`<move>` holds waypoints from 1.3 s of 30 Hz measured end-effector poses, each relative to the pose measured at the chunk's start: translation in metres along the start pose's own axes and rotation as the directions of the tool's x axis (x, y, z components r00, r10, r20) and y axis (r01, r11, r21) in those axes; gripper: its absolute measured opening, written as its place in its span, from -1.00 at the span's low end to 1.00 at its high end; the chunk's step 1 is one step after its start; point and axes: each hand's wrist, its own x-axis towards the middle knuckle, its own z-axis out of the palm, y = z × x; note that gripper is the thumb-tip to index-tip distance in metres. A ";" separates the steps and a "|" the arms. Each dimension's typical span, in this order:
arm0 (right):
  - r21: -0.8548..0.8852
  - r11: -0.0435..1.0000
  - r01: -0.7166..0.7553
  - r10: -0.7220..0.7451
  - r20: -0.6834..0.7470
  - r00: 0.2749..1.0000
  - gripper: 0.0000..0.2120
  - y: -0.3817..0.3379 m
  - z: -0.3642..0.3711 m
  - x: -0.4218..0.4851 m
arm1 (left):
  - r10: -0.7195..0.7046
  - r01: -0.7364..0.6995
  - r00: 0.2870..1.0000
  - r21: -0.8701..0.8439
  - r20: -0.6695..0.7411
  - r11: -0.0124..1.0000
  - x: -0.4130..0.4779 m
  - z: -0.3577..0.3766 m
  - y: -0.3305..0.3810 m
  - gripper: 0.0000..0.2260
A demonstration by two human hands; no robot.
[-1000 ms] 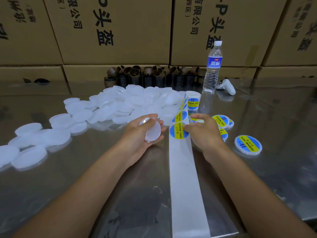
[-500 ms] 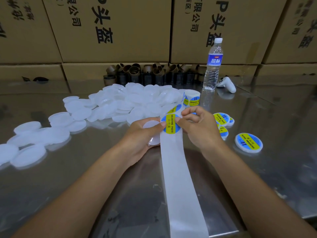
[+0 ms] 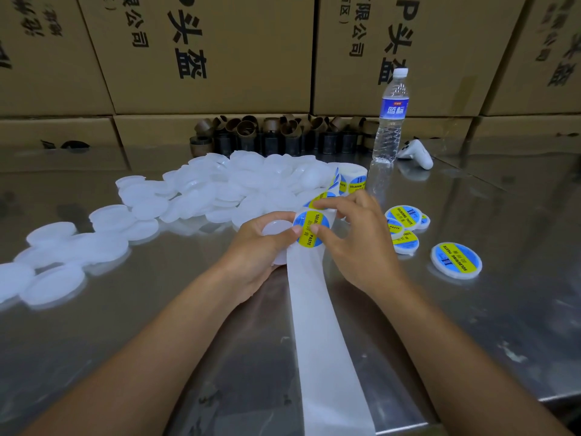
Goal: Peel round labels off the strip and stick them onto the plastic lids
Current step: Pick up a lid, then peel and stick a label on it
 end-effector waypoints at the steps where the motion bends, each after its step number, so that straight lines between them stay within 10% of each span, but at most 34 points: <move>1: 0.001 1.000 -0.003 0.003 0.003 1.000 -0.73 0.000 0.000 0.000 | -0.002 0.002 1.000 -0.001 0.002 1.000 0.000 0.000 0.000 -0.76; 39: 0.158 0.987 0.035 -0.056 0.131 0.990 -0.73 0.004 0.005 -0.002 | -0.028 0.029 0.999 -0.079 0.021 0.996 0.007 -0.001 -0.002 -0.78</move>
